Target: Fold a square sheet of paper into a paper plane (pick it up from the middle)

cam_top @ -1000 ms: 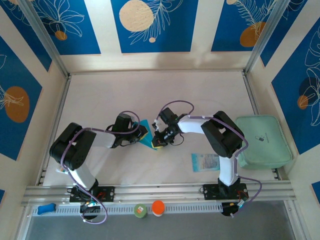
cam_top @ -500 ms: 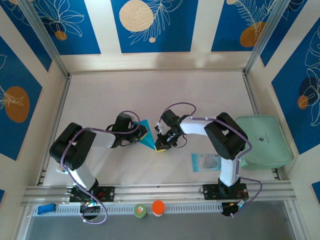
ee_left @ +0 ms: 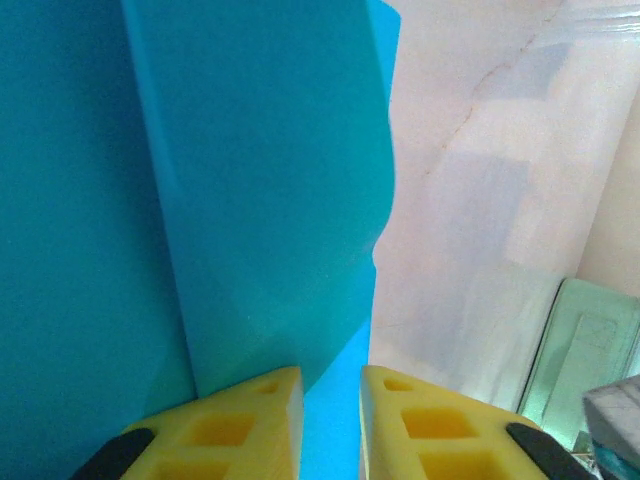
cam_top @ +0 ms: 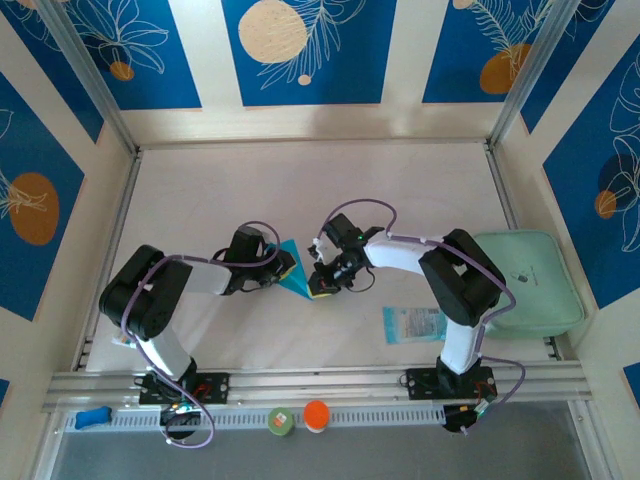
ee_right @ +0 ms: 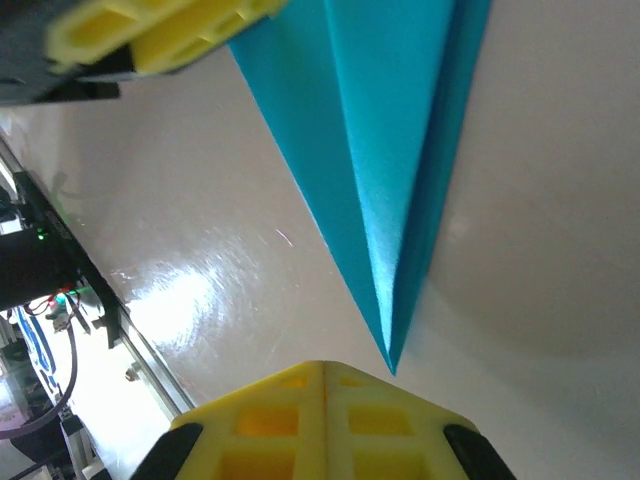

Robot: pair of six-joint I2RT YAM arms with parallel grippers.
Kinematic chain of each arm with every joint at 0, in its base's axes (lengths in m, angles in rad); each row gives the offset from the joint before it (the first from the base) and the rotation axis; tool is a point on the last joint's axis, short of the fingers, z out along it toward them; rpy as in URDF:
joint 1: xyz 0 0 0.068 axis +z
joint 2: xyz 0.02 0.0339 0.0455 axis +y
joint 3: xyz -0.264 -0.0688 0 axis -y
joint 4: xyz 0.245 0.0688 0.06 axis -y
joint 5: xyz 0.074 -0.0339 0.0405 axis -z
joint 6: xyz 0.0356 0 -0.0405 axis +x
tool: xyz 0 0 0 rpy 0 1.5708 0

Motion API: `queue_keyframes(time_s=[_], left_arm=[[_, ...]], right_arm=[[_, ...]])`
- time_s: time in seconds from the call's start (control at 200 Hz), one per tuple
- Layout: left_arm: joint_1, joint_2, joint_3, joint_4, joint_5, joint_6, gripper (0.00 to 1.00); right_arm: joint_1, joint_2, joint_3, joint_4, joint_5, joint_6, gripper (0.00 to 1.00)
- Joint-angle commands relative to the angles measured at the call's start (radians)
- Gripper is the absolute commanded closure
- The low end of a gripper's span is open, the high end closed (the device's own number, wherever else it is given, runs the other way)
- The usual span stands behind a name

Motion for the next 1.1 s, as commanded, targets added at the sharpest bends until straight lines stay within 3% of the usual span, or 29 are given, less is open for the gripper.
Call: queue_keyframes(time_s=[0.0,0.54,0.83,1.096], left_arm=[[0.007,0.062,-0.035,-0.188,-0.066,0.002,0.76],[0.007,0.013,-0.022,-0.147,-0.024,0.013,0.75],[0.026,-0.078,0.085,-0.228,-0.020,0.208,0.66],[0.071,-0.055,0.097,-0.174,0.024,0.253,0.65]], right_arm=[[0.008,0.033,0.043,-0.003,0.003,-0.008,0.96],[0.023,0.140,0.076,-0.031,0.060,-0.010,0.98],[0.004,0.164,0.052,-0.097,0.073,-0.053,0.98],[-0.004,0.158,0.041,-0.104,0.064,-0.064,0.99]])
